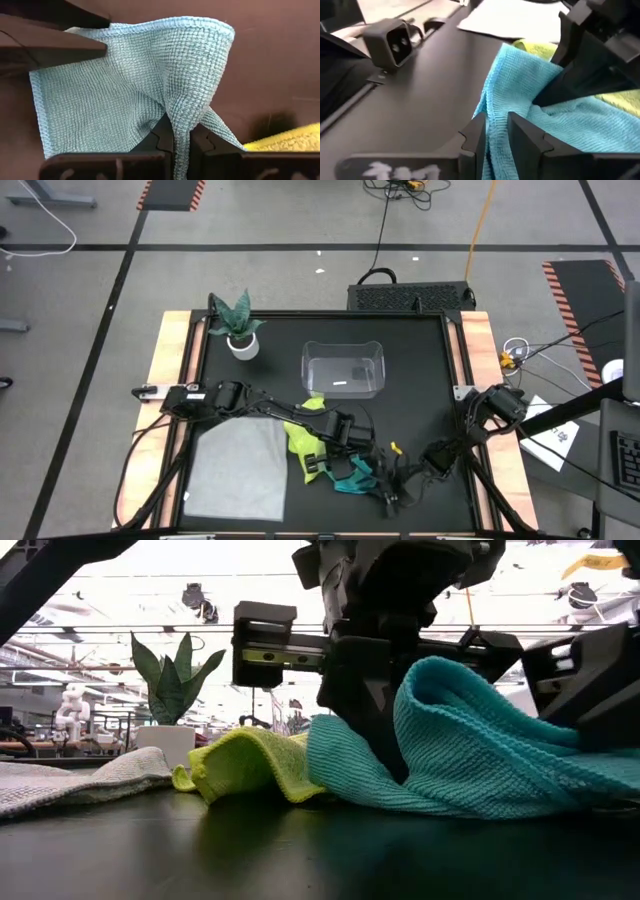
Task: Fold microfiber towels
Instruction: Fold the blue towel
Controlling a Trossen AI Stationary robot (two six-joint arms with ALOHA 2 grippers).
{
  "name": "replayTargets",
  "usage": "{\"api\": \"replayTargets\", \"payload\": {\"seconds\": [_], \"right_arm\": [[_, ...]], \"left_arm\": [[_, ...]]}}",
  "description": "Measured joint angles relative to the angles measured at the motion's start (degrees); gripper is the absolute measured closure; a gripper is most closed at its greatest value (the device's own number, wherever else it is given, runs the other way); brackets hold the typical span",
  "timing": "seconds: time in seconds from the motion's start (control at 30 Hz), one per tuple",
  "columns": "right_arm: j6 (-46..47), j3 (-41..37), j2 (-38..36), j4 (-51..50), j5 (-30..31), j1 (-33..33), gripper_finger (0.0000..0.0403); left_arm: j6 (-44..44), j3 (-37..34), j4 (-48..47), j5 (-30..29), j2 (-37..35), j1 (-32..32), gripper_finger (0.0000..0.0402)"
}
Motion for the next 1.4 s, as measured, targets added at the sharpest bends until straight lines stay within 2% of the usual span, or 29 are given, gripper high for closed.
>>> {"api": "replayTargets", "payload": {"seconds": [0.1, 0.27, 0.33, 0.5, 0.63, 0.8, 0.97, 1.1, 1.23, 1.4], "right_arm": [[0.86, 0.0, 0.0, -0.88, 0.09, -0.14, 0.033], [-3.39, 0.0, 0.0, -1.1, 1.32, 1.08, 0.033], [-4.05, 0.0, 0.0, -1.55, 1.61, 1.84, 0.033], [-4.82, 0.04, 0.02, 0.39, 2.46, 3.03, 0.033], [-4.56, 0.38, 0.02, 1.63, 0.58, 2.43, 0.033], [-3.93, 3.05, 0.02, -3.68, -0.39, -0.44, 0.033], [2.33, 3.08, 0.32, -9.8, -0.5, -1.46, 0.033], [3.67, 3.08, 2.28, -8.25, -0.39, -1.52, 0.033], [1.91, 3.05, 2.65, -6.36, -1.51, -0.94, 0.033], [-2.81, 2.99, 2.71, -3.24, -1.71, 0.68, 0.033]], "left_arm": [[-0.12, 0.0, 0.13, 0.91, 0.0, 0.31, 0.0385], [0.1, 0.0, 0.33, 7.09, -0.01, 1.22, 0.0385], [-0.35, 0.0, 0.4, 7.65, -0.01, 1.36, 0.0385], [-2.07, 0.0, 1.14, 6.6, -0.02, 1.55, 0.0385], [-6.8, 0.0, 6.02, 5.9, -0.02, 2.46, 0.0385], [-10.02, 0.0, 9.53, 5.25, -0.04, 3.23, 0.0385], [-12.0, 0.0, 9.92, 4.15, -0.05, 3.81, 0.0385], [-9.99, 0.0, 9.86, 2.45, -0.07, 3.76, 0.0384], [-7.31, 0.0, 11.67, 2.11, -0.07, 3.37, 0.0384], [-7.37, 0.0, 13.76, -1.91, -0.07, 2.89, 0.0384]]}}
